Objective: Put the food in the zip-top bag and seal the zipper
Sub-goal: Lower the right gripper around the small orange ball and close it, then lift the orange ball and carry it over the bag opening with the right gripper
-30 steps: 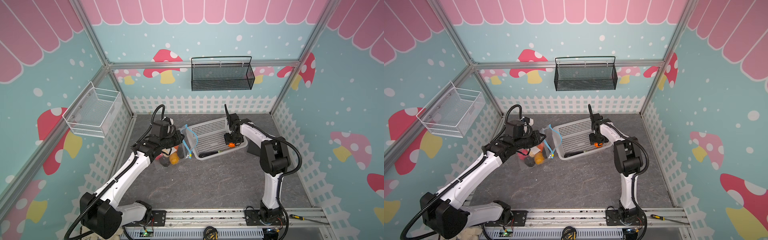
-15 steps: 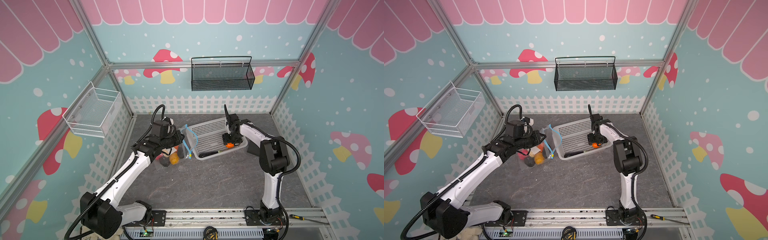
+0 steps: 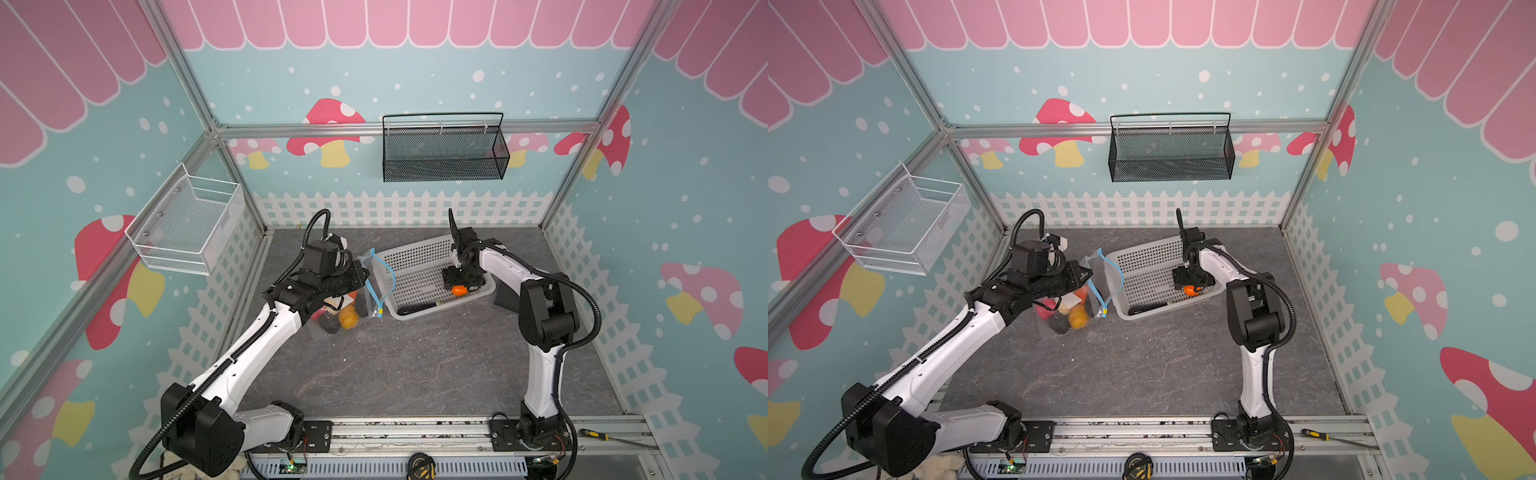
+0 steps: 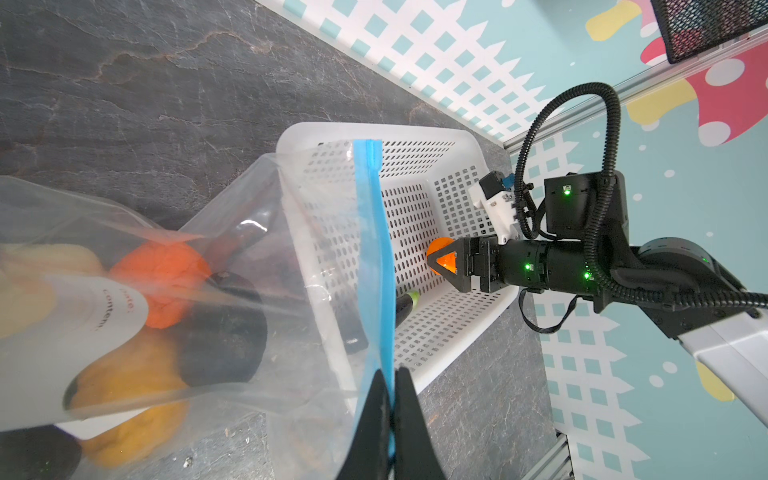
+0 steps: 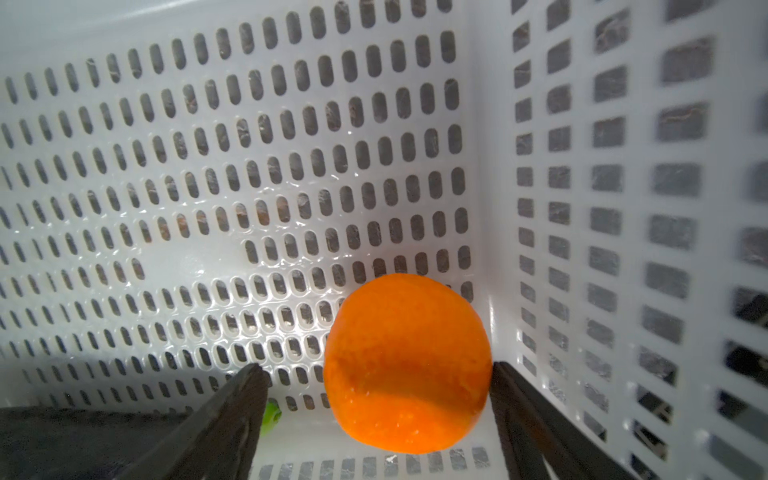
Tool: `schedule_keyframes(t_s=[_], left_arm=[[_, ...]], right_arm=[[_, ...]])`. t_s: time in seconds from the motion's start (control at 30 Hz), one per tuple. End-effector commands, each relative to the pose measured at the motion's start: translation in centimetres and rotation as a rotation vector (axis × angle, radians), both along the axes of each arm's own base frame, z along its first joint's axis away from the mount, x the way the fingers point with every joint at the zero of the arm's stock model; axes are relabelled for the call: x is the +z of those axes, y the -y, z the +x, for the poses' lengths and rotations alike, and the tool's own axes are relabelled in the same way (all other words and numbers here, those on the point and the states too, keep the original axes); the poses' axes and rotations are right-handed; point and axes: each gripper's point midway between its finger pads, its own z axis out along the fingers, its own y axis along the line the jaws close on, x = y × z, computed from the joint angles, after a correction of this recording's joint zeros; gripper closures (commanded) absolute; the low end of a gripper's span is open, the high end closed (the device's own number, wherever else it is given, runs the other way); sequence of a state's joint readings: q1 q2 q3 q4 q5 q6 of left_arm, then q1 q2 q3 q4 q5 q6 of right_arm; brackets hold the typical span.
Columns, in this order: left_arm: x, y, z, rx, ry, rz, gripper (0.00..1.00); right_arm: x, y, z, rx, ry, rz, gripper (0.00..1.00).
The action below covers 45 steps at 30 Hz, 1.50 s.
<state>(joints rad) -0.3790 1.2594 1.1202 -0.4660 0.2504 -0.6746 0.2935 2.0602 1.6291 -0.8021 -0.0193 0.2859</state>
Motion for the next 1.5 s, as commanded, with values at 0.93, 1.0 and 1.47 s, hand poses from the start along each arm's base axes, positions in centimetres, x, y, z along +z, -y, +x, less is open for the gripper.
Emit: schedule_keyframes(t_s=[0.93,1.0,1.47], left_arm=[[-0.1,0.1,0.5,0.007,-0.002,-0.010,1.00],[0.0,0.0,0.4,0.008,0.000,-0.011,1.00],[0.1,-0.1,0.3,0.009,0.006,-0.009,1.00]], right_arm=[[-2.4,-1.0,-1.4,0.013,-0.069,0.030,0.31],[-2.2,-1.1,-1.3,0.014,-0.064,0.030,0.33],[0.9,-2.3,-0.1,0.038,0.002,0.100,0.38]])
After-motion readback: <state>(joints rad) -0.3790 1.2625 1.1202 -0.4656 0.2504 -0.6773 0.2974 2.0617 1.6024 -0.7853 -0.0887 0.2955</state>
